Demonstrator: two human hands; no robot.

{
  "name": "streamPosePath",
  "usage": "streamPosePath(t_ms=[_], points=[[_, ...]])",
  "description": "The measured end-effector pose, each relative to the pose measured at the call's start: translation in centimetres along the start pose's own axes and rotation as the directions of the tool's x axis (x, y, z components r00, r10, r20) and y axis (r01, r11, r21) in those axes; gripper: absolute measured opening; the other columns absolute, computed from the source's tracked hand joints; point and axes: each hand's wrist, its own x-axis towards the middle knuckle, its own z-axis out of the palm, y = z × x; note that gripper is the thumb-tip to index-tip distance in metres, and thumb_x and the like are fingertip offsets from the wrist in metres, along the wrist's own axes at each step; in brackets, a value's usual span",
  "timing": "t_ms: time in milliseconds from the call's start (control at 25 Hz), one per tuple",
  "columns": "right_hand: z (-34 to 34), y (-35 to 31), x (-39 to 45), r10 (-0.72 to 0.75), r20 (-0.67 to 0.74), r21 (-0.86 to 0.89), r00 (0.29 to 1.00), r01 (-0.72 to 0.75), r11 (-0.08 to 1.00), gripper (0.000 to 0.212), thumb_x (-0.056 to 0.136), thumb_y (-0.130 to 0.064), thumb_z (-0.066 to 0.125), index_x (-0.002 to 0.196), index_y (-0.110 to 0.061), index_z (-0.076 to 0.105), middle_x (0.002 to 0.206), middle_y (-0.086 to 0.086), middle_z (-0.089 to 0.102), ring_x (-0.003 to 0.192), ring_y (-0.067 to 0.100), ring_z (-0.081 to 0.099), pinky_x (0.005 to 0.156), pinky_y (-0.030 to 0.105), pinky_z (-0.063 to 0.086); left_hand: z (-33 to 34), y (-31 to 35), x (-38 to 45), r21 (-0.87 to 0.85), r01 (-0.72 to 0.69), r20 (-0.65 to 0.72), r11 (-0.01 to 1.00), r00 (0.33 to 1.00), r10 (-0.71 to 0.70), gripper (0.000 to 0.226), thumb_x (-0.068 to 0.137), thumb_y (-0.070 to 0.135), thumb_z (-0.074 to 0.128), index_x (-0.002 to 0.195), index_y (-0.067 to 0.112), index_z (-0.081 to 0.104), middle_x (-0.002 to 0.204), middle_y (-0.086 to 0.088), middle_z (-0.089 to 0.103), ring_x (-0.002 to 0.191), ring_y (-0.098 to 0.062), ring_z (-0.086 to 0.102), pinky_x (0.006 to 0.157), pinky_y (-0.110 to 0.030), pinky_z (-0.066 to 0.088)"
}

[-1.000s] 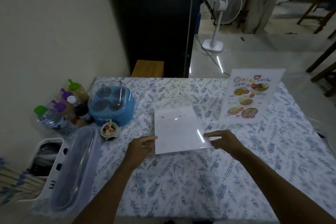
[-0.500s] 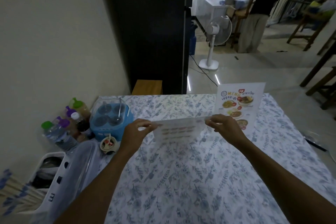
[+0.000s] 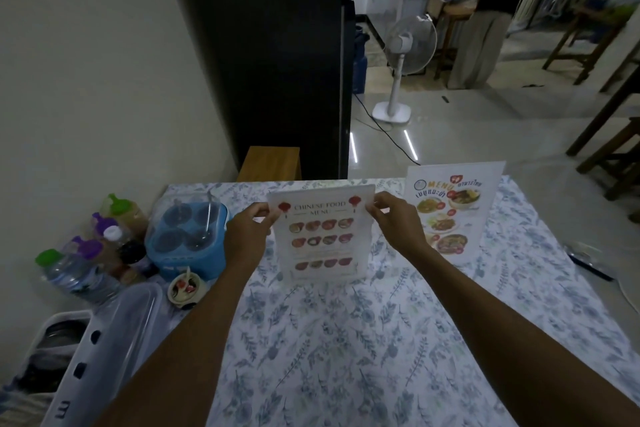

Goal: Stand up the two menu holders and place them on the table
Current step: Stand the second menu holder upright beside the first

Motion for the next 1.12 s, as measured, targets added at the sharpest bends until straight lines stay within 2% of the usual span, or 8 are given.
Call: streamPosePath(t_ms=[120, 360, 520, 640, 760, 840, 960, 1120], points=[[1.0, 0.4, 1.7, 0.033, 0.001, -0.026, 0.999, -0.033, 0.999, 0.019, 0.097, -0.033, 0.057, 0.108, -0.020, 0.067, 0.109, -0.002, 0.072, 0.094, 0.018, 0.068, 0.079, 0.043, 0.059, 0.9, -0.6, 1.7, 0.031, 0.023, -0.015, 0.999, 1.000, -0.022, 0.014, 0.085, 0.044, 0.072, 0.092, 0.032, 0.071, 0.089, 0.015, 0.074, 0.071, -0.012, 0.073, 0.073, -0.048, 0.061], [3.2, 1.2, 2.1, 0.090, -0.032, 0.003, 0.995, -0.090, 0.996, 0.021, 0.099, -0.032, 0.052, 0.106, -0.018, 0.066, 0.109, 0.000, 0.070, 0.091, 0.017, 0.068, 0.081, 0.041, 0.059, 2.4, -0.7, 2.0, 0.065, 0.048, -0.045, 0.997, 0.998, -0.046, 0.019, 0.088, 0.042, 0.068, 0.101, 0.027, 0.070, 0.101, 0.006, 0.076, 0.073, -0.017, 0.074, 0.075, -0.047, 0.060], [3.3, 1.0, 1.9, 0.088, -0.030, -0.014, 0.996, -0.089, 0.996, 0.019, 0.099, -0.027, 0.053, 0.105, -0.016, 0.066, 0.107, 0.004, 0.071, 0.089, 0.019, 0.068, 0.079, 0.038, 0.060, 3.2, -0.6, 0.5, 0.178, 0.107, -0.063, 0.978, 0.993, -0.097, 0.035, 0.089, 0.044, 0.064, 0.116, 0.022, 0.066, 0.114, 0.002, 0.073, 0.097, -0.022, 0.071, 0.083, -0.043, 0.058], [2.5, 0.9, 0.9, 0.117, -0.022, 0.037, 0.993, -0.117, 0.992, 0.021, 0.098, -0.024, 0.057, 0.111, -0.011, 0.067, 0.111, 0.006, 0.072, 0.090, 0.019, 0.071, 0.075, 0.039, 0.063, 3.8, -0.1, -1.7, 0.216, 0.196, -0.133, 0.957, 0.976, -0.170, 0.045, 0.090, 0.043, 0.064, 0.126, 0.017, 0.055, 0.125, -0.003, 0.067, 0.107, -0.027, 0.067, 0.088, -0.042, 0.054], [0.5, 2.4, -1.2, 0.159, -0.048, 0.032, 0.986, -0.158, 0.987, 0.021, 0.096, -0.026, 0.062, 0.110, -0.013, 0.067, 0.106, 0.003, 0.072, 0.089, 0.016, 0.071, 0.074, 0.043, 0.063, 4.8, -0.6, -4.6, 0.268, 0.258, -0.209, 0.928, 0.956, -0.206, 0.034, 0.094, 0.048, 0.057, 0.111, 0.019, 0.051, 0.113, -0.005, 0.070, 0.095, -0.029, 0.070, 0.079, -0.039, 0.054], [-1.4, 4.4, -2.7, 0.194, -0.044, 0.008, 0.980, -0.193, 0.981, 0.013, 0.094, -0.024, 0.063, 0.099, -0.014, 0.069, 0.095, -0.002, 0.071, 0.085, 0.015, 0.070, 0.075, 0.044, 0.063, 6.4, -1.2, -6.1, 0.328, 0.238, -0.145, 0.914, 0.969, -0.200, 0.029, 0.095, 0.051, 0.053, 0.097, 0.022, 0.054, 0.098, -0.003, 0.072, 0.080, -0.026, 0.069, 0.072, -0.036, 0.055], [-5.0, 7.9, -4.4, 0.275, -0.077, -0.037, 0.958, -0.279, 0.960, 0.011, 0.093, -0.021, 0.065, 0.092, -0.013, 0.072, 0.089, 0.001, 0.073, 0.083, 0.018, 0.071, 0.078, 0.047, 0.061, 10.6, -0.1, -7.7, 0.366, 0.220, -0.055, 0.904, 0.975, -0.215, 0.038, 0.096, 0.055, 0.047, 0.086, 0.022, 0.064, 0.084, -0.002, 0.073, 0.073, -0.024, 0.066, 0.070, -0.035, 0.056], [-9.2, 13.2, -6.1, 0.366, -0.109, -0.040, 0.924, -0.372, 0.927, 0.011, 0.092, -0.022, 0.065, 0.094, -0.013, 0.073, 0.091, 0.003, 0.075, 0.083, 0.019, 0.071, 0.077, 0.046, 0.062, 18.1, 2.9, -9.8, 0.393, 0.064, 0.196, 0.917, 0.969, -0.151, 0.051, 0.095, 0.058, 0.044, 0.077, 0.017, 0.069, 0.076, 0.001, 0.074, 0.065, -0.018, 0.067, 0.065, -0.037, 0.058]])
